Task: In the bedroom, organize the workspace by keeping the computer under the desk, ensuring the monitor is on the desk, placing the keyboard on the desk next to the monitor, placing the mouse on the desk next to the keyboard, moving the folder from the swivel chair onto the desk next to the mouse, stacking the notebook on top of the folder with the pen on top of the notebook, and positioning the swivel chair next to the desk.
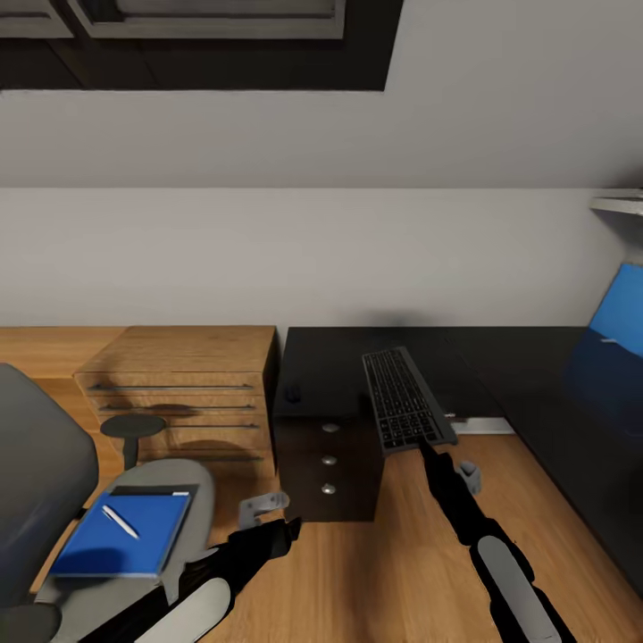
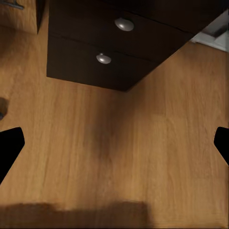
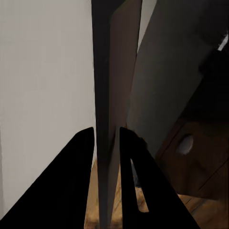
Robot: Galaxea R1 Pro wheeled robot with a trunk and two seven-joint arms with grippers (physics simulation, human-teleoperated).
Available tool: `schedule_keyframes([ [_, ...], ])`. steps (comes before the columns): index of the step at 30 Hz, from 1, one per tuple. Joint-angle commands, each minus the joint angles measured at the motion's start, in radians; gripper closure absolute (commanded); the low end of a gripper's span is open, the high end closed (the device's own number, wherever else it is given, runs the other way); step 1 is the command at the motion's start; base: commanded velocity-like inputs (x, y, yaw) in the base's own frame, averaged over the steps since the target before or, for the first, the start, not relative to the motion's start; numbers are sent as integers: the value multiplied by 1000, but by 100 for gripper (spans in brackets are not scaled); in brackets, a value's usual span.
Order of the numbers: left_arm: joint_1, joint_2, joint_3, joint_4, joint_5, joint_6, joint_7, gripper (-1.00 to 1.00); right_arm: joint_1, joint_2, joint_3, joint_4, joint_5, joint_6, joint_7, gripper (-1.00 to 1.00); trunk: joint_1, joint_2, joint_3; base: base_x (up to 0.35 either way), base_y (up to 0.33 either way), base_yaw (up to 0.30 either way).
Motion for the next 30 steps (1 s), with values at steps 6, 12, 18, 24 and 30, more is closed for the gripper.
schedule_keyframes([
  [6, -1, 0, -3, -2, 3, 4, 6, -100, 0, -17, 2, -2, -16, 2, 0, 100, -24, 41, 18, -291, -233, 0],
  [12, -1, 0, -3, -2, 2, 4, 6, -100, 0, -18, 2, -1, -16, 1, 0, 100, -47, 83, 37, -291, -234, 0],
  [18, -1, 0, -4, -2, 1, 4, 6, -100, 0, -19, -1, 0, -17, -4, -2, 100, -70, 125, 55, -291, -233, 0],
  [24, -1, -9, -10, -2, 1, 2, 6, -100, 0, -19, -15, 0, -16, -3, -2, 100, -93, 167, 74, -291, -232, 0],
  [30, -1, -12, -10, -2, 1, 1, 6, -100, 0, -19, -26, 1, -16, -3, -3, 100, -116, 209, 93, -302, -192, 0],
])
